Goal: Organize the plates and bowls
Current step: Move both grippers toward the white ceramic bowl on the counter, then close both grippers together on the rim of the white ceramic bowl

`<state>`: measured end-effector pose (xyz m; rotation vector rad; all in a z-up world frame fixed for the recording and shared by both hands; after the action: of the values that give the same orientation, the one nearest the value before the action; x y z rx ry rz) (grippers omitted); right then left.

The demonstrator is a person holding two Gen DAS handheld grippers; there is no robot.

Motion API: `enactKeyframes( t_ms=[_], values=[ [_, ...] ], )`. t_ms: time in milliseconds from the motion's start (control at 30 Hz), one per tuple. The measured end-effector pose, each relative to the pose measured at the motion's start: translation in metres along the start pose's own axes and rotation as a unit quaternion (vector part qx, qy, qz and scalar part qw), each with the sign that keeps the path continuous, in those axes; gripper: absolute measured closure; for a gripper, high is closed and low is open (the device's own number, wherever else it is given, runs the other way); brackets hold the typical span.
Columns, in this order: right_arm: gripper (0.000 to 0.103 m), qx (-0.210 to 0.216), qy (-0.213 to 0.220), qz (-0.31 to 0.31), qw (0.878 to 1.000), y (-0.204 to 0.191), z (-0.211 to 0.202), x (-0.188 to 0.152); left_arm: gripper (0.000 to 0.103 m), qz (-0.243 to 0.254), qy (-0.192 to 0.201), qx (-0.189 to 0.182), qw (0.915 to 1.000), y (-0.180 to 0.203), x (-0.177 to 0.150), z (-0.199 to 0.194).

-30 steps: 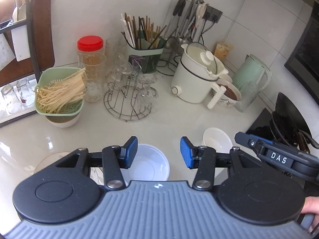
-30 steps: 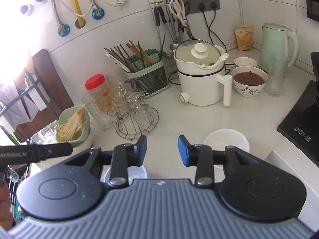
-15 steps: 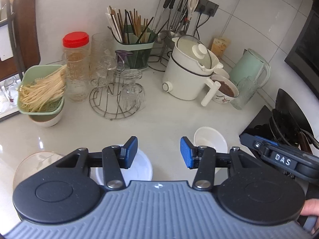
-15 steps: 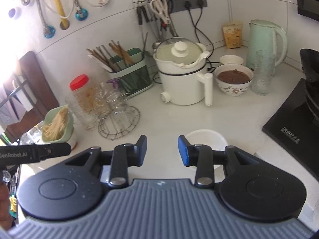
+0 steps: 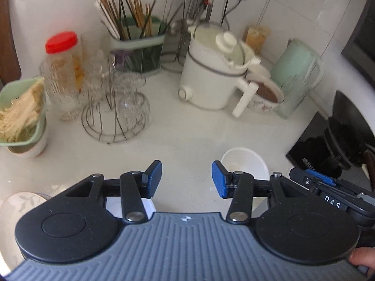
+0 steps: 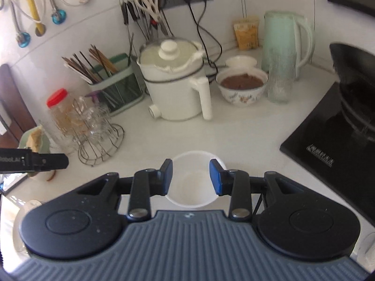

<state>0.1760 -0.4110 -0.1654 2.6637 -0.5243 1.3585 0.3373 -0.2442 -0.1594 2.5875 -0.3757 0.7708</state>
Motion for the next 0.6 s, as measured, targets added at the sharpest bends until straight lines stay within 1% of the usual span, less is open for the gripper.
enactKeyframes(
  t_ms=[100,267,333,500,600],
  values=[
    [0.065,0.004,-0.015,0.007,1.000,0.008,0.015,-0.003,0.050,0.001,-0.020,0.008,0.9998,0.003,-0.003,0.019],
    [0.065,0.007,-0.018,-0.002,1.000,0.016,0.039,-0.001,0.050,0.000,-0.052,0.014,0.9986,0.007,-0.006,0.054],
    [0.065,0.009,-0.029,-0.006,1.000,0.018,0.050,-0.003,0.050,0.000,-0.060,0.014,0.9981,0.010,-0.006,0.068],
    [0.065,0.012,-0.045,-0.005,0.999,0.024,0.070,-0.005,0.050,0.011,-0.073,0.008,0.9972,0.025,-0.004,0.095],
    [0.065,0.010,-0.054,-0.001,0.998,0.029,0.080,-0.007,0.050,0.018,-0.077,-0.005,0.9969,0.038,-0.006,0.107]
  ],
)
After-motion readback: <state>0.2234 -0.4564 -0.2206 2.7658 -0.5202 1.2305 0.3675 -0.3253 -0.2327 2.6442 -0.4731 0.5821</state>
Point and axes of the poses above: each gripper's, at about its wrist camera, not at the fingertips, and z roughly the way its jaws point, y to its right, x to its top, the point moved 9 cm from there along z, roughly the way its jaws point, and after that the axes turned 9 degrees about -z, right-handed, at the moved point
